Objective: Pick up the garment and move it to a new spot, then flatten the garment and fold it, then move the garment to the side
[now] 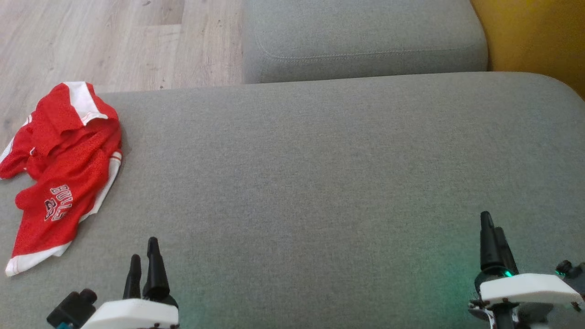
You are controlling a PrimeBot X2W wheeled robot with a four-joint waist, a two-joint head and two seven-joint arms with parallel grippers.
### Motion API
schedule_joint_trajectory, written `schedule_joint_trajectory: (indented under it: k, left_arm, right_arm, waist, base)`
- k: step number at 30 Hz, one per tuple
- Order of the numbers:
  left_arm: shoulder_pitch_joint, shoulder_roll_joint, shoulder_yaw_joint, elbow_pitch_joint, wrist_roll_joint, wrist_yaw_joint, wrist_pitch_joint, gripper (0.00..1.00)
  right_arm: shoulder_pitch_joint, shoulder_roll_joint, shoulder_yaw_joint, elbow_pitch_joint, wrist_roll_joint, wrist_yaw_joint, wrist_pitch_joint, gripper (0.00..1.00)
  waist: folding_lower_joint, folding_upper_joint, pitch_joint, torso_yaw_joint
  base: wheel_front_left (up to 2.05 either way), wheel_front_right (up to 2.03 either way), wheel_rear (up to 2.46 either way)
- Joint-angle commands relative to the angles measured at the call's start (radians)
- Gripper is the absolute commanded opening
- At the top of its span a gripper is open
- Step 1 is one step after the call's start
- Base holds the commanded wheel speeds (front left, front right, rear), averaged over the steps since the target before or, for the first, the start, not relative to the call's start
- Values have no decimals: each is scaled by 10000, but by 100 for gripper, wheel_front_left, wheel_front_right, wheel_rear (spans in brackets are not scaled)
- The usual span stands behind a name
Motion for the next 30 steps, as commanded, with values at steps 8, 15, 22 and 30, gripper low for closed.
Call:
schedule_joint_trajectory:
  k: [8, 15, 22, 30]
  left_arm:
    - [-220, 140, -95, -309, 1289, 104, -382, 100]
    - [-184, 148, -171, -199, 2099, 152, -590, 100]
    - [-148, 150, -210, -72, 2762, 190, -768, 100]
    - [-100, 142, -284, -2, 3656, 252, -1006, 100]
  right_arm:
    - [-213, -76, 389, -291, -1355, -4, -394, 100]
    - [-204, -82, 551, -196, -2249, -4, -600, 100]
    - [-201, -87, 680, -131, -3004, -5, -777, 100]
    - [-197, -94, 834, -53, -4078, -5, -1013, 100]
  waist:
    - [0, 0, -63, 41]
    - [0, 0, -113, 70]
    - [0, 0, -155, 78]
    - [0, 0, -182, 94]
  base:
    - [0, 0, 0]
    - [0, 0, 0]
    - [0, 0, 0]
    - [0, 0, 0]
